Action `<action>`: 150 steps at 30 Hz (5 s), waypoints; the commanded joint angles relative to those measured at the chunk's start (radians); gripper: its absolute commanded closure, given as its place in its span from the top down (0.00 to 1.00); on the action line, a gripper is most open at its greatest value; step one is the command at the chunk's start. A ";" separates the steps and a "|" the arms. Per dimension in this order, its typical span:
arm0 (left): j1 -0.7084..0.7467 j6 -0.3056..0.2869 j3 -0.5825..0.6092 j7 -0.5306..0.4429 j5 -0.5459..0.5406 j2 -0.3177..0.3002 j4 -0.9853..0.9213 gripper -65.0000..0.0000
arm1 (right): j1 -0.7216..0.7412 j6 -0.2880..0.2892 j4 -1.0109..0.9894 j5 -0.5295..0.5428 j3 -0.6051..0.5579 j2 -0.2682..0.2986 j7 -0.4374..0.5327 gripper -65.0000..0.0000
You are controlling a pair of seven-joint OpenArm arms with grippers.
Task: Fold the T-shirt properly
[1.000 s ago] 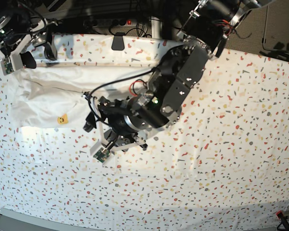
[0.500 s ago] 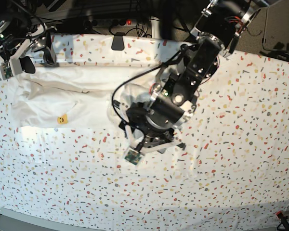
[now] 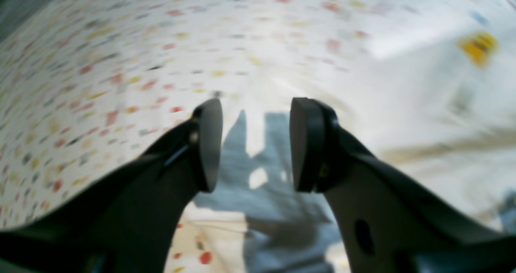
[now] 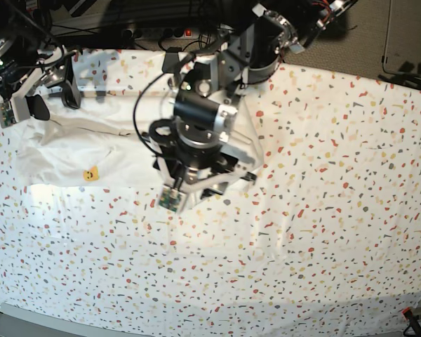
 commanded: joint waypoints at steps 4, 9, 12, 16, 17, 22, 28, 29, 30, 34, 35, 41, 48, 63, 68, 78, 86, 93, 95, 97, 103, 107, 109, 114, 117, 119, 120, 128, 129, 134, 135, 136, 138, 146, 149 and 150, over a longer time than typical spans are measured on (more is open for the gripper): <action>-0.016 -0.027 0.090 -0.019 0.037 0.017 -0.070 0.41 | 0.000 0.004 0.016 0.012 0.006 0.012 0.018 0.56; -0.017 0.027 0.140 -0.051 0.174 0.017 -0.251 0.41 | 0.000 0.004 0.016 0.012 0.006 0.012 0.018 0.56; -0.022 0.079 0.139 -0.023 0.265 0.017 -0.314 0.41 | 0.000 0.004 0.016 0.016 0.006 0.012 0.017 0.56; -0.021 0.083 0.139 -0.018 0.274 0.017 -0.330 0.41 | 0.000 0.004 0.016 0.060 0.006 0.012 0.016 0.56; -0.022 0.082 0.139 -0.016 0.274 0.017 -0.330 0.41 | 0.000 0.004 0.016 0.061 0.006 0.012 0.016 0.56; -0.021 0.082 0.139 -0.003 0.274 0.017 -0.330 0.41 | 0.000 0.004 0.016 0.060 0.006 0.012 0.016 0.56; -0.021 0.082 0.139 0.003 0.254 0.017 -0.330 0.21 | 0.008 0.004 0.016 0.057 0.006 0.012 0.016 0.56; -0.021 0.082 0.139 0.003 0.242 0.017 -0.330 0.14 | 0.008 0.004 0.016 0.057 0.006 0.012 0.016 0.56; -0.021 0.082 0.139 0.002 0.238 0.017 -0.330 0.07 | 0.008 0.004 0.016 0.057 0.006 0.012 0.016 0.56; -0.022 0.082 0.140 -0.020 0.238 0.017 -0.329 0.00 | 0.008 0.004 0.016 0.057 0.006 0.012 0.017 0.56; -0.022 0.082 0.141 -0.038 0.237 0.017 -0.328 0.00 | 0.008 0.004 0.016 0.057 0.006 0.012 0.018 0.56; -0.022 0.074 0.177 -0.143 0.069 0.017 -0.280 0.00 | 0.008 0.004 0.016 0.057 0.006 0.012 0.017 0.56; -0.022 0.052 0.279 -0.192 0.037 0.017 -0.211 0.00 | 0.008 0.004 0.016 0.057 0.006 0.012 0.017 0.56; -0.025 -0.017 0.278 -0.333 -0.169 0.017 -0.193 0.00 | 0.008 0.004 0.016 0.057 0.006 0.012 0.017 0.56; -0.047 -0.017 0.276 -0.378 -0.170 0.017 -0.194 0.00 | 0.008 0.004 0.016 0.057 0.006 0.012 0.016 0.56; -0.036 -0.016 0.277 -0.303 -0.175 0.016 -0.194 0.00 | 0.008 0.004 0.016 0.057 0.006 0.012 0.007 0.56; -0.028 -0.016 0.276 -0.360 -0.073 0.015 -0.194 0.36 | 0.008 0.004 0.016 0.057 0.006 0.012 0.016 0.56; -0.050 -0.016 0.276 -0.297 0.001 0.015 -0.194 0.36 | 0.008 0.004 0.016 0.057 0.006 0.012 0.013 0.56; -0.061 -0.016 0.276 -0.296 0.026 0.015 -0.194 0.36 | 0.008 0.004 0.016 0.056 0.006 0.012 0.014 0.56; -0.084 -0.016 0.275 -0.265 0.040 0.015 -0.194 0.36 | 0.008 0.004 0.016 0.050 0.007 0.012 0.027 0.56; -0.160 -0.016 0.275 -0.187 0.156 0.017 -0.193 0.36 | 0.070 -0.026 0.016 -0.181 0.007 0.012 0.064 0.56; -0.202 -0.016 0.263 -0.134 0.212 0.017 -0.193 0.36 | 0.142 -0.029 0.005 -0.226 0.007 0.023 0.037 0.56; -0.208 -0.016 0.232 -0.130 0.219 0.017 -0.193 0.36 | 0.164 -0.043 -0.026 -0.231 0.007 0.042 0.033 0.56; -0.208 -0.015 0.084 -0.097 0.222 0.017 -0.193 0.36 | 0.234 -0.083 -0.217 -0.270 0.010 0.130 0.034 0.56; -0.208 -0.016 0.001 -0.082 0.201 0.017 -0.193 0.36 | 0.299 -0.085 -0.358 -0.212 0.047 0.193 0.034 0.56; -0.208 -0.016 -0.030 -0.079 0.185 0.017 -0.193 0.36 | 0.344 -0.084 -0.444 -0.155 0.089 0.241 0.024 0.56; -0.208 -0.016 -0.039 -0.078 0.185 0.017 -0.193 0.36 | 0.365 -0.084 -0.488 -0.133 0.109 0.268 0.005 0.56; -0.208 -0.016 -0.037 -0.079 0.157 0.017 -0.193 0.36 | 0.449 -0.018 -0.983 0.071 0.162 0.517 -0.048 0.56; -0.208 -0.016 -0.037 -0.080 0.148 0.017 -0.193 0.36 | 0.464 -0.013 -1.053 0.093 0.161 0.547 -0.056 0.56; -0.207 -0.016 -0.037 -0.079 0.112 0.017 -0.193 0.36 | 0.560 0.004 -1.325 0.229 0.156 0.671 -0.148 0.56; -0.207 -0.016 -0.037 -0.079 0.109 0.017 -0.193 0.36 | 0.577 0.004 -1.364 0.266 0.154 0.690 -0.169 0.56; -0.207 -0.016 -0.037 -0.079 0.108 0.017 -0.193 0.36 | 0.593 0.004 -1.399 0.300 0.146 0.708 -0.187 0.56; -0.208 -0.016 -0.037 -0.079 0.108 0.016 -0.193 0.36 | 0.611 0.004 -1.458 0.351 0.117 0.734 -0.196 0.56; -0.207 -0.016 -0.037 -0.079 0.109 0.016 -0.193 0.36 | 0.712 0.004 -1.524 0.371 -0.093 0.714 -0.174 0.56; -0.207 -0.016 -0.037 -0.079 0.109 0.017 -0.193 0.36 | 0.748 0.004 -1.524 0.362 -0.195 0.690 -0.165 0.56; -0.208 -0.016 -0.037 -0.079 0.109 0.016 -0.193 0.36 | 0.758 0.004 -1.524 0.335 -0.227 0.682 -0.146 0.56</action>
